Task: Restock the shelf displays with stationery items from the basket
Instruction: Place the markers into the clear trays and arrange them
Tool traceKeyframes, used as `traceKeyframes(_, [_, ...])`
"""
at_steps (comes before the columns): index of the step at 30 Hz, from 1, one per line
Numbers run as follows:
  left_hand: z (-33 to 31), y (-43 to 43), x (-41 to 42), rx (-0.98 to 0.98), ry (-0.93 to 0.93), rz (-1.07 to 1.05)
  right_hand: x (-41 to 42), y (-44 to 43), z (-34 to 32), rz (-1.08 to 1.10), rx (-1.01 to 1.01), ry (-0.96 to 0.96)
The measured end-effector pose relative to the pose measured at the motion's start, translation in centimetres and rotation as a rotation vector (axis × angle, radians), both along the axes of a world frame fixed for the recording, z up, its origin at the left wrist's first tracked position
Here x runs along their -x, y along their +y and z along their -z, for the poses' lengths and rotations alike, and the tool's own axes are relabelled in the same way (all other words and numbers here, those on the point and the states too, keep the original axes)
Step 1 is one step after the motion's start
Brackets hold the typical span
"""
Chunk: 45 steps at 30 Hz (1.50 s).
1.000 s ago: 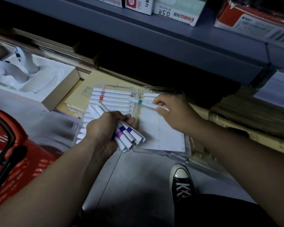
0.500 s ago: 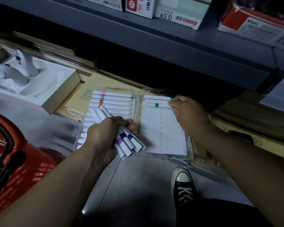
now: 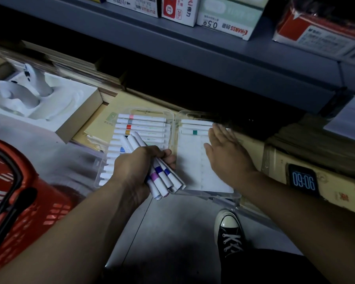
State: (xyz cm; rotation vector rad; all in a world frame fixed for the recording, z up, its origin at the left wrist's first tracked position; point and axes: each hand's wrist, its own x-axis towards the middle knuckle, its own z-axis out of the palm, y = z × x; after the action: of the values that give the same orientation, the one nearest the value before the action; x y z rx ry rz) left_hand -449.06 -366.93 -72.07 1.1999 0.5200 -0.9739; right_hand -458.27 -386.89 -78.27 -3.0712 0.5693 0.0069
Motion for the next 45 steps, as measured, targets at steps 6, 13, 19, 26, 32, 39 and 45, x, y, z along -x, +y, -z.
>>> traceKeyframes(6, [-0.1, -0.4, 0.3, 0.016, -0.033, -0.037, 0.6, 0.3, -1.2, 0.030, -0.210, 0.188])
traceKeyframes(13, [-0.2, -0.6, 0.2, -0.034, -0.098, -0.047, -0.6, 4.8, -7.3, 0.049, -0.806, -0.214])
traceKeyframes(19, [0.0, -0.3, 0.2, -0.038, -0.150, 0.034, -0.7, 6.5, -8.9, 0.146, -1.201, -0.006])
traceKeyframes(26, [0.0, -0.3, -0.1, -0.029, -0.111, -0.031, -1.1, 4.8, -7.8, 0.276, -1.376, -0.062])
traceKeyframes(32, [-0.2, -0.5, 0.0, 0.035, -0.021, -0.068, -1.0, 1.2, -5.5, 0.102, -0.584, -0.196])
traceKeyframes(39, [0.0, -0.7, -0.1, 0.035, -0.002, -0.043, -0.1, -1.1, -3.1, 0.074, -0.207, -0.079])
traceKeyframes(45, [0.3, -0.7, -0.3, 0.039, 0.002, -0.038, -0.4, -0.8, -2.6, 0.088, -0.073, -0.089])
